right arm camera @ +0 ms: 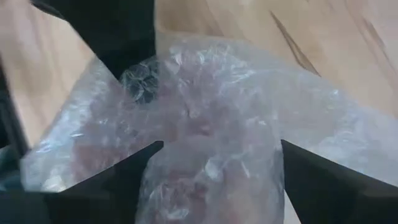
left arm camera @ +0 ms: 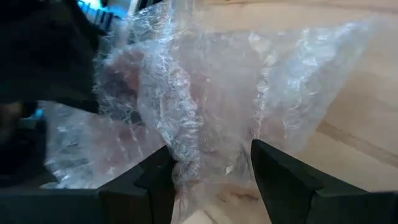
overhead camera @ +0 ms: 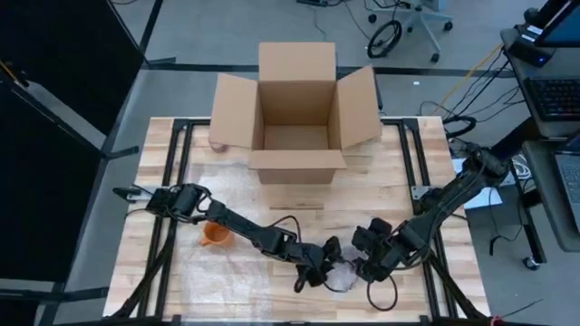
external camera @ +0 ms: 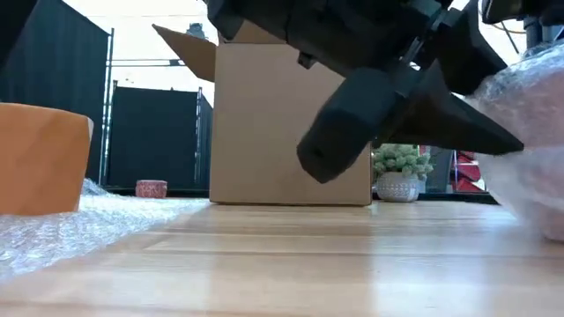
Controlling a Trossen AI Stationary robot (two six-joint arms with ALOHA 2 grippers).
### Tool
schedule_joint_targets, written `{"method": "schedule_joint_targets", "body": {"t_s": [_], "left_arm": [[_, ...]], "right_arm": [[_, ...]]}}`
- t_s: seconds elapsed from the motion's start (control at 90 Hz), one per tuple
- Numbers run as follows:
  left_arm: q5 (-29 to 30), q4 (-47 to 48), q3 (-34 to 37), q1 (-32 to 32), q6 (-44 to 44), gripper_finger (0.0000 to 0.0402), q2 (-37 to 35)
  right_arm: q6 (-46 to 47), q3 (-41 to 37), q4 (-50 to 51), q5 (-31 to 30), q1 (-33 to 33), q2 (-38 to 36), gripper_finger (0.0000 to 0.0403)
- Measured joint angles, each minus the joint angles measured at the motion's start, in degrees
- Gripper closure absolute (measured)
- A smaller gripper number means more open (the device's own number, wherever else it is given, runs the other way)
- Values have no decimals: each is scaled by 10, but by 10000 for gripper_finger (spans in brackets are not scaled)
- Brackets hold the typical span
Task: Wrap mug
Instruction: Wrap the pink cup with bubble wrap
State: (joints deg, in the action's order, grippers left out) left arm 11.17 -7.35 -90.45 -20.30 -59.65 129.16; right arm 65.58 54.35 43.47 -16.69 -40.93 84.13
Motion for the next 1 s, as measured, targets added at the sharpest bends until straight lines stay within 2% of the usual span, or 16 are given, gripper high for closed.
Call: {"method": "schedule_joint_targets", "body": {"t_s": [0.156,0.433,0.778,1.0], "left_arm": [[38,-62,2,-6,-79,224,2],[94,-125,2,-16,-101,223,-2],[112,-84,0,-19,-97,223,-3],[101,-64,0,-15,-53,223,-3]], "right_arm": [[-1,-2,2,-5,0,1,117],[0,-1,2,-6,0,-11,117],[21,2,27,21,0,-92,117],[20,2,8,17,5,-98,117]]}}
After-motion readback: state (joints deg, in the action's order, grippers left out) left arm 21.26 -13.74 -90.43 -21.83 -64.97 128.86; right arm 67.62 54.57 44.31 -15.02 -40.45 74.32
